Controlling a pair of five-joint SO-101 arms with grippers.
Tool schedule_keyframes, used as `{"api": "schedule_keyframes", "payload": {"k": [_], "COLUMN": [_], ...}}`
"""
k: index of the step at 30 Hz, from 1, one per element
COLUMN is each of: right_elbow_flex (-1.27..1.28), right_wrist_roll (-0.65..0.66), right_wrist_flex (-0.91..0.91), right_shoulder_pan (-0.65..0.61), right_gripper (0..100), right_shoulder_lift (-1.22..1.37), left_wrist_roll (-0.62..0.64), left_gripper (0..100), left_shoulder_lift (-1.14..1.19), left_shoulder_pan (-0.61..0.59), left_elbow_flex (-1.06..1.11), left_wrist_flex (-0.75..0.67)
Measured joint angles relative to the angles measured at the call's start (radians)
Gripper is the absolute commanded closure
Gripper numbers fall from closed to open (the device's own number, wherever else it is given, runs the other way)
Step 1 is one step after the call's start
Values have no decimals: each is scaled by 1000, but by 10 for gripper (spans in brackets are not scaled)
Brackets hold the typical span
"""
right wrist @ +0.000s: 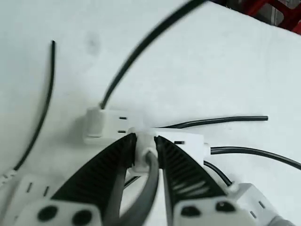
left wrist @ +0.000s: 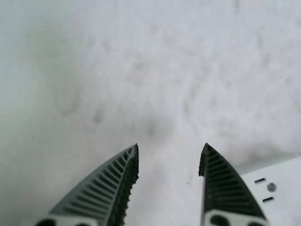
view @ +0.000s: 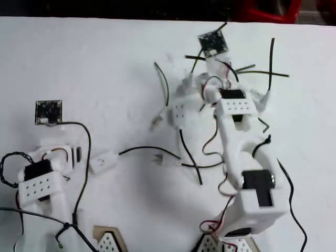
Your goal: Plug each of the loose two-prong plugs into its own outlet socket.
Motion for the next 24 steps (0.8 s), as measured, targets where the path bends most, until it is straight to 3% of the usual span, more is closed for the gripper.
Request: {"api": "schedule_keyframes", "payload": {"k": [2, 8, 16, 24], "right_elbow_flex": [-2, -135, -230, -155], "right_wrist_roll": [5, 5, 5, 6], "right_wrist_flex": [-17, 77, 414, 614], "right_shoulder_pan": [18, 40, 17, -140], "right_gripper": [961, 776, 845, 891], "right_shoulder_lift": [46, 103, 26, -218], "left_wrist_roll": [0, 0, 0, 0], "left_gripper": [785, 785, 785, 785], "left_shoulder_lift": [0, 0, 0, 0], "left_shoulder_pan": [0, 0, 0, 0], "left_elbow_flex": [0, 0, 0, 0], "left_wrist_flex": [0, 0, 0, -15]}}
